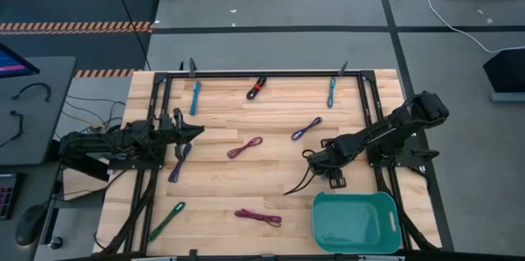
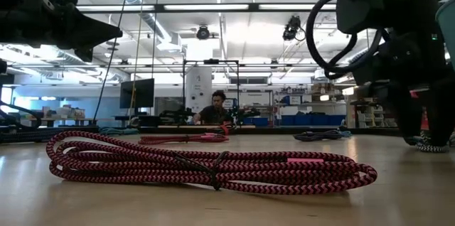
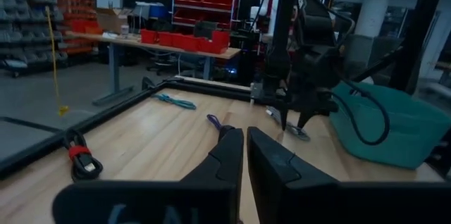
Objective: Pick and place USB-C Cables
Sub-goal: Put the white charger cable into the green bin
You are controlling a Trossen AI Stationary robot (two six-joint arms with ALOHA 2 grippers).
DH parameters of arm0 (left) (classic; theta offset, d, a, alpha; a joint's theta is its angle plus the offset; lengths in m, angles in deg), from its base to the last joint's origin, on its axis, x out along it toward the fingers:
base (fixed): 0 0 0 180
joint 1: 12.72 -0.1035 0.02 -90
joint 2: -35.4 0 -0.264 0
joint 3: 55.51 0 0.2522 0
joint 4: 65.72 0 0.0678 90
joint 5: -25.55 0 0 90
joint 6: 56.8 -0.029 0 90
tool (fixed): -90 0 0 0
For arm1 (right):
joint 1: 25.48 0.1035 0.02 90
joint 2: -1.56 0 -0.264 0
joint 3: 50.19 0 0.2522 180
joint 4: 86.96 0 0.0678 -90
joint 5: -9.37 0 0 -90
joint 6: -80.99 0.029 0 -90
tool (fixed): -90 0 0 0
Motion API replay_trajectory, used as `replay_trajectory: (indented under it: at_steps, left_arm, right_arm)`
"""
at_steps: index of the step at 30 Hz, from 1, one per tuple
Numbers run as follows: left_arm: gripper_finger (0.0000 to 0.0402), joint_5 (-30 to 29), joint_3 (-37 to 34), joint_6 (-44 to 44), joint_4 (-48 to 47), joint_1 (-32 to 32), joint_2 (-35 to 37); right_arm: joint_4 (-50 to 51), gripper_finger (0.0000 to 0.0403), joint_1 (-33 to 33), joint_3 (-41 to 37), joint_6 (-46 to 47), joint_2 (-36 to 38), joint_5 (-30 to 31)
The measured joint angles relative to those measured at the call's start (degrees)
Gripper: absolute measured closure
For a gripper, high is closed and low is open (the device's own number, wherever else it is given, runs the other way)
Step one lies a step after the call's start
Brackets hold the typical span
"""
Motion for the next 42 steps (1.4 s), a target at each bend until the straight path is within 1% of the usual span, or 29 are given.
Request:
replay_trajectory:
  at_steps: [2, 8, 9, 12, 15, 17, 18, 20, 22, 25, 27, 30, 33, 36, 39, 41, 42]
  left_arm:
    - [0.0376, -0.03, 0.0, 1.47, 0.05, 0.0, 0.0]
    - [0.0369, -0.03, 0.0, 2.91, 0.15, 0.0, 0.0]
    - [0.0368, -0.03, -0.01, 2.92, 0.17, 0.0, 0.0]
    - [0.0366, -0.03, -0.02, 2.92, 0.24, 0.0, 0.0]
    - [0.0368, -0.03, -0.02, 2.92, 0.25, 0.0, 0.0]
    - [0.037, -0.01, -0.02, 2.92, 0.25, 0.0, 0.0]
    - [0.0372, 0.06, -0.02, 3.18, 0.25, 0.0, 0.0]
    - [0.0373, 0.1, -0.02, 4.61, 0.25, 0.0, 0.0]
    - [0.0373, 0.12, -0.02, 5.13, 0.27, 0.0, 0.0]
    - [0.0368, 0.15, -0.02, 5.19, 0.27, 0.0, 0.0]
    - [0.0366, 0.17, -0.02, 4.54, 0.28, 0.0, 0.0]
    - [0.0365, 0.19, -0.02, 4.32, 0.3, 0.0, 0.0]
    - [0.037, 0.19, -0.02, 4.4, 0.3, 0.0, 0.0]
    - [0.0374, 0.19, -0.02, 4.41, 0.32, 0.0, 0.0]
    - [0.0376, 0.19, -0.02, 4.41, 0.32, 0.0, 0.0]
    - [0.0375, 0.19, -0.02, 4.41, 0.34, 0.0, 0.0]
    - [0.0374, 0.19, -0.02, 4.41, 0.33, 0.0, 0.0]
  right_arm:
    - [-0.53, 0.0258, -0.03, -0.42, -1.1, 0.76, -0.14]
    - [-1.09, 0.0372, -1.13, -0.45, -1.54, 2.17, -0.95]
    - [-0.48, 0.0385, -1.4, 0.37, -0.68, 2.37, -0.43]
    - [6.07, 0.0389, -1.84, 3.9, 2.07, 3.05, 0.9]
    - [11.75, 0.0393, -1.83, 9.94, 3.99, 5.0, 1.07]
    - [17.61, 0.0394, -1.74, 13.63, 7.74, 5.91, 1.05]
    - [19.16, 0.0394, -1.67, 15.7, 10.9, 6.52, 1.08]
    - [19.09, 0.0394, -1.13, 19.32, 18.47, 8.51, 1.07]
    - [18.04, 0.0394, 0.4, 20.46, 26.59, 11.0, 1.28]
    - [11.57, 0.0394, 4.01, 20.44, 39.64, 15.06, 1.74]
    - [7.96, 0.0394, 7.47, 19.93, 48.55, 17.5, 3.79]
    - [-1.09, 0.0394, 13.84, 18.94, 60.83, 19.29, 9.4]
    - [-9.23, 0.0394, 20.79, 18.49, 68.99, 19.48, 16.7]
    - [-8.92, 0.0394, 28.22, 18.34, 81.25, 17.58, 26.08]
    - [-8.43, 0.0394, 34.72, 18.34, 94.6, 13.96, 35.88]
    - [-6.53, 0.0394, 37.42, 18.34, 103.74, 10.94, 39.08]
    - [-5.39, 0.0394, 38.34, 18.34, 108.26, 9.27, 39.05]
